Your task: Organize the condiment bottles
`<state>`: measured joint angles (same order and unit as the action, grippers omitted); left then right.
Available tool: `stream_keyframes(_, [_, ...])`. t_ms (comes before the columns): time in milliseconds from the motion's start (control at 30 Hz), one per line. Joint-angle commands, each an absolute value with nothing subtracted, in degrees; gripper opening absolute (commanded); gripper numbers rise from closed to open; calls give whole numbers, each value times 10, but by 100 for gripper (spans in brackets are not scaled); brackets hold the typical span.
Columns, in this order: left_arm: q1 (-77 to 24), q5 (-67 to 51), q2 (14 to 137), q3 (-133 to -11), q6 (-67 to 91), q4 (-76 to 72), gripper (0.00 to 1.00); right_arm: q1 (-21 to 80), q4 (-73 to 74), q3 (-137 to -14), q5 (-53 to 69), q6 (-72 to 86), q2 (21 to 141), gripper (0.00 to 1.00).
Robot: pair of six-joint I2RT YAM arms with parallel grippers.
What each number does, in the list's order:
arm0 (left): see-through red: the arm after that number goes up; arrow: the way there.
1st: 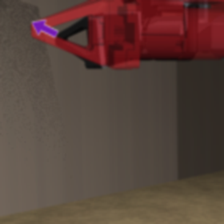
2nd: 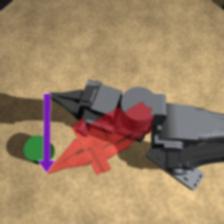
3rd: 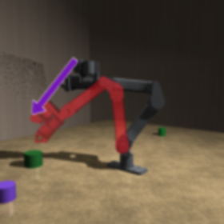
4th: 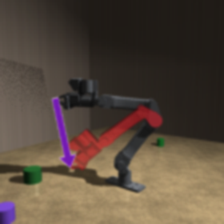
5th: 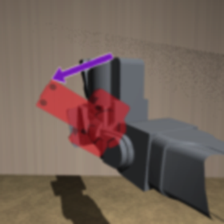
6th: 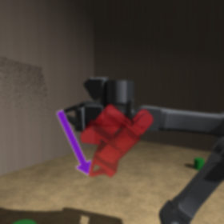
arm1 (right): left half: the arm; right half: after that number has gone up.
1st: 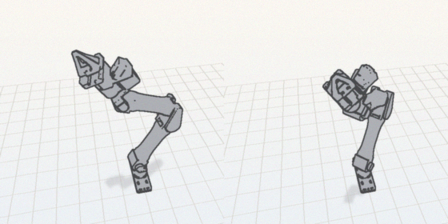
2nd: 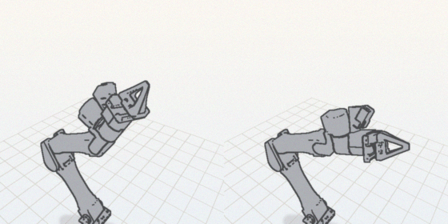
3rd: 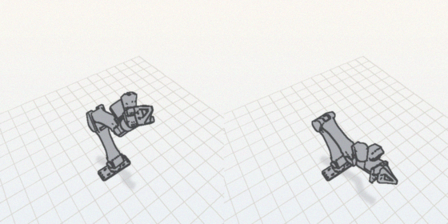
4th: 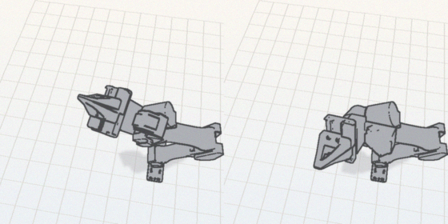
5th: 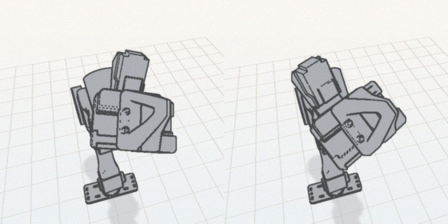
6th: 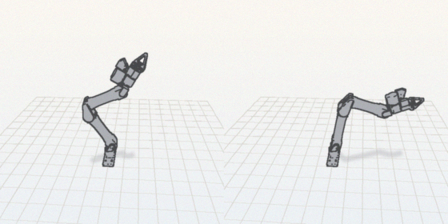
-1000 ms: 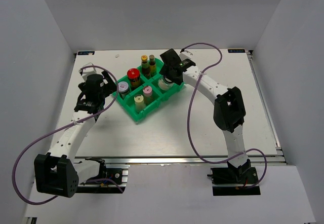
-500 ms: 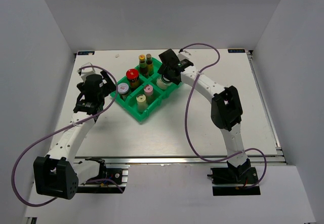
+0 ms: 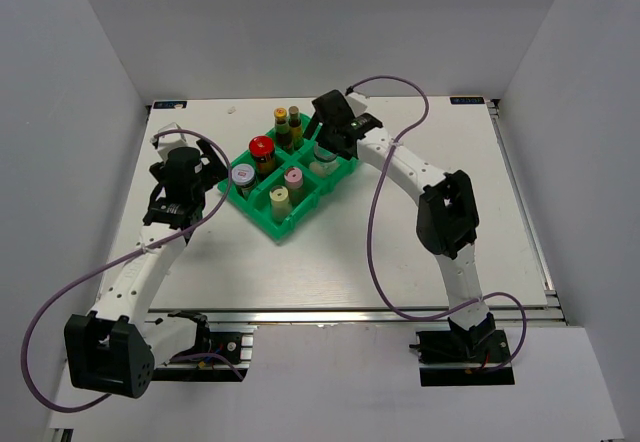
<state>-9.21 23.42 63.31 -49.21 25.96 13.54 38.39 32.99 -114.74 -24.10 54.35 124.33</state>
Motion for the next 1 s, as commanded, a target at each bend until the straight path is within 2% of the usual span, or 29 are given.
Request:
stream_keyframes(0, [-92,247,613,-497,257,148,98,388,304,-1180,-237,485,1210,89])
stream_keyframes(133, [-91,255,607,-523,265,174,98,381,272,-1115,-224,400,1149,89])
stream_keyframes(200, [-92,249,606,-538,274,186,98,377,275,-1073,-262,353,1092,89])
stream_keyframes(300, [-92,241,607,-548,294,203,98,372,289,-911,-367,324,963,89])
stream_keyframes(367, [-92,229,610,-554,309,212,98,360,265,-817,-382,301,895,89])
stream_keyframes(433, [-92,223,611,-556,322,222,98,320,218,-672,-352,274,786,89])
stream_keyframes(567, [-91,226,602,-540,344,214,98,220,172,-470,-262,301,613,89])
stream_keyframes(733, [-92,264,599,-531,357,234,98,206,154,-367,-302,308,421,89])
stream_keyframes(833, [-92,293,592,-525,368,252,98,206,148,-342,-293,287,368,89])
stream_keyframes(967, [-92,290,573,-512,374,250,98,207,152,-323,-297,279,363,89])
